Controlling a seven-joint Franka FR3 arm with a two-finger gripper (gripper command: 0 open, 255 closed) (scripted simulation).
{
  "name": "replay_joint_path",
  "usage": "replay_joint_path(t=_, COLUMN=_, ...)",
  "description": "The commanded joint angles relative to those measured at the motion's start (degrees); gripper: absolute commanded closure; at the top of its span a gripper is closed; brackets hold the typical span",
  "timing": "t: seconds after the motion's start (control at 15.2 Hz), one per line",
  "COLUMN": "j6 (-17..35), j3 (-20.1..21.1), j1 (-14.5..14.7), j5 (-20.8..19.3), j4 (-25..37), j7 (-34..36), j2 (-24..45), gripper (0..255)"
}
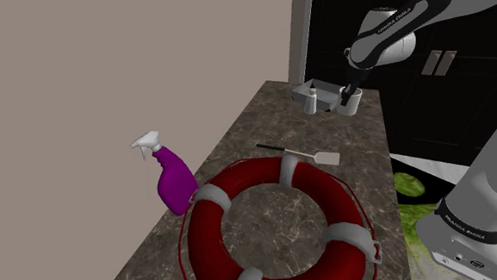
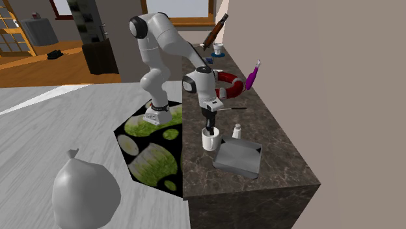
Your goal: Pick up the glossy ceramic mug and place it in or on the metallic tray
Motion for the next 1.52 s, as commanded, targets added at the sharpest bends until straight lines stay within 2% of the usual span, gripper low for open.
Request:
replay_joint_path(t=0.0, j6=0.0, j3=0.0, j1=0.0, j5=0.0, j4=0.0, j7=0.0, j2=0.0, gripper=255)
replay_joint_path(t=0.33, j6=0.0, j3=0.0, j1=0.0, j5=0.0, j4=0.0, j7=0.0, j2=0.0, gripper=255)
replay_joint_path(t=1.45, j6=-14.1, j3=1.7, j1=-0.8, j5=-4.2, j4=6.4, j7=3.4, j2=-8.2, gripper=255)
